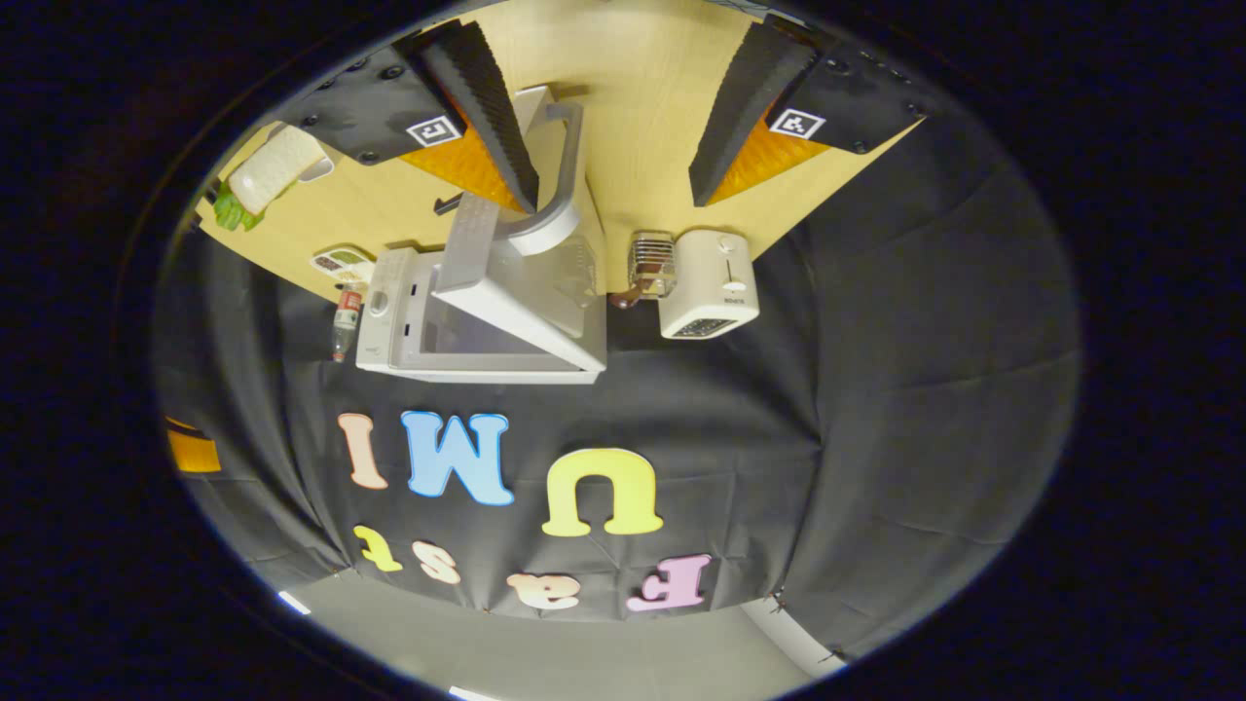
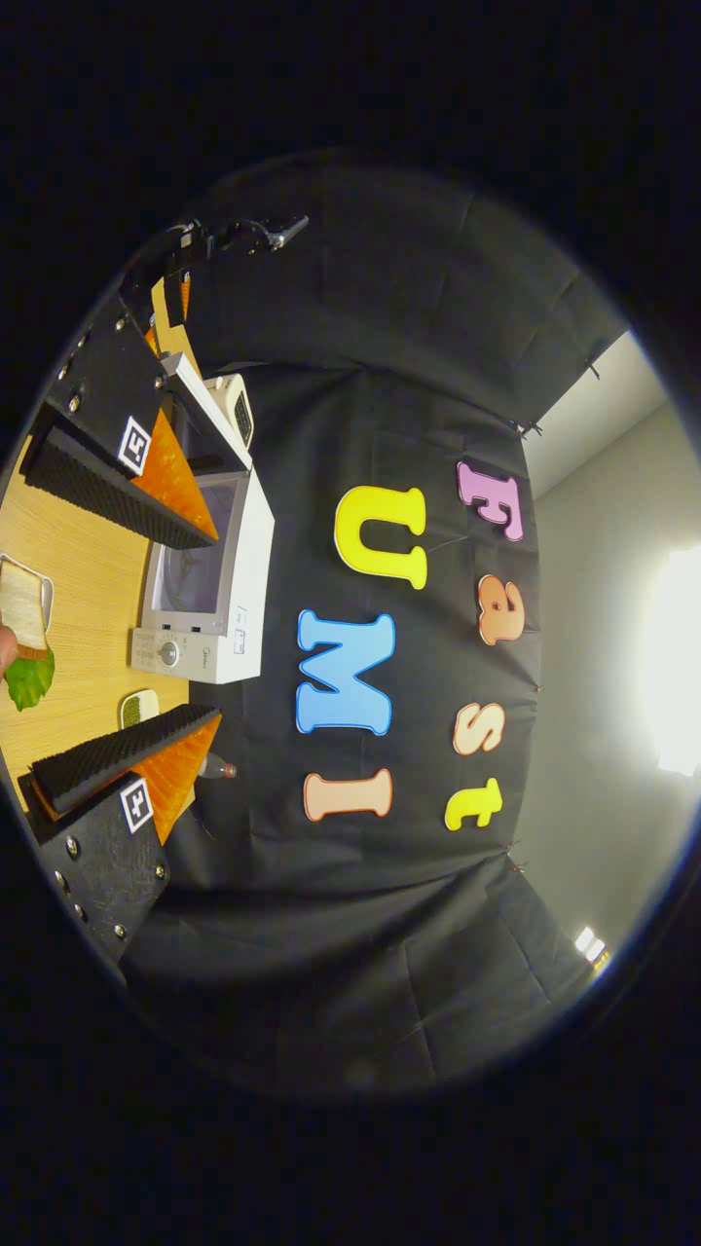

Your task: Open the microwave oven with the left hand, put the food in, and close the microwave oven.

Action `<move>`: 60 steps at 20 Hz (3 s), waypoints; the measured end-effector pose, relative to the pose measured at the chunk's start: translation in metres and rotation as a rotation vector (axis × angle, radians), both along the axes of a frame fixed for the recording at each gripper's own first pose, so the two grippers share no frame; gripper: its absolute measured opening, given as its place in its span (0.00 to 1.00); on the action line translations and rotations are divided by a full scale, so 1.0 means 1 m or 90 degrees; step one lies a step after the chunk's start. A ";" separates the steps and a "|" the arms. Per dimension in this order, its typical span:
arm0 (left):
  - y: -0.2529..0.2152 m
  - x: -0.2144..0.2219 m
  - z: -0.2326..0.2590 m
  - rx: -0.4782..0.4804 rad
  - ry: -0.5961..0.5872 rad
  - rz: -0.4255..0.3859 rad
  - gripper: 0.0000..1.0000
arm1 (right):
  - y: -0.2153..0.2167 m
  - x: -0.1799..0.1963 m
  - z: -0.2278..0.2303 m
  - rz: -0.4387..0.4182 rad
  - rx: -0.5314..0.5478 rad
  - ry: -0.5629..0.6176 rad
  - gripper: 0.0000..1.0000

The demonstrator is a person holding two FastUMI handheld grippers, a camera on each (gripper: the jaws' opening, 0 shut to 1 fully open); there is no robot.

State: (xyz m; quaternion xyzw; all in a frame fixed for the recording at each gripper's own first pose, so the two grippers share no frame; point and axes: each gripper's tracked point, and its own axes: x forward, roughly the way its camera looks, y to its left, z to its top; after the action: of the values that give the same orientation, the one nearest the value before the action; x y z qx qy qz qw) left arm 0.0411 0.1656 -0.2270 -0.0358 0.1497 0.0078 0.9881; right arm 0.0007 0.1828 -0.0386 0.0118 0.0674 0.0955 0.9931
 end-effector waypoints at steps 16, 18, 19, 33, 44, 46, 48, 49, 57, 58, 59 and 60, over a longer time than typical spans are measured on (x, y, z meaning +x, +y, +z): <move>-0.038 -0.073 0.200 0.031 -0.183 0.083 0.97 | -0.032 -0.014 -0.163 0.114 0.111 0.340 0.98; -0.048 -0.078 0.208 0.032 -0.189 0.086 1.00 | -0.032 -0.018 -0.182 0.123 0.143 0.391 1.00; -0.050 -0.080 0.210 0.036 -0.189 0.089 1.00 | -0.032 -0.021 -0.190 0.127 0.157 0.411 1.00; -0.086 -0.098 0.216 0.090 -0.173 0.112 1.00 | -0.010 -0.067 -0.269 0.175 0.340 0.686 0.99; -0.067 -0.106 0.216 0.078 -0.188 0.149 1.00 | -0.001 -0.060 -0.245 0.190 0.430 0.698 0.27; -0.059 -0.099 0.216 0.079 -0.194 0.148 1.00 | 0.005 -0.049 -0.229 0.185 0.445 0.678 0.27; -0.051 -0.093 0.214 0.071 -0.199 0.142 1.00 | 0.015 -0.035 -0.211 0.182 0.464 0.651 0.27; -0.046 -0.087 0.214 0.066 -0.204 0.139 1.00 | 0.021 -0.026 -0.204 0.180 0.463 0.632 0.26; 0.013 -0.049 0.207 0.064 -0.209 0.130 1.00 | 0.088 0.032 -0.179 0.158 0.428 0.524 0.26; 0.022 -0.046 0.204 0.063 -0.205 0.132 1.00 | 0.098 0.037 -0.178 0.155 0.429 0.518 0.26; 0.030 -0.042 0.201 0.063 -0.203 0.134 1.00 | 0.108 0.043 -0.177 0.152 0.436 0.511 0.26; 0.038 -0.038 0.198 0.063 -0.202 0.135 1.00 | 0.116 0.049 -0.175 0.145 0.444 0.504 0.26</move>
State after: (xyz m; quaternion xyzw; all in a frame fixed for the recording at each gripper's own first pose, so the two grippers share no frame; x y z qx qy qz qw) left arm 0.0027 0.2041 -0.0288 -0.0037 -0.0133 0.1133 0.9935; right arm 0.0500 0.2983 -0.2139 0.3684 0.4015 0.2077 0.8124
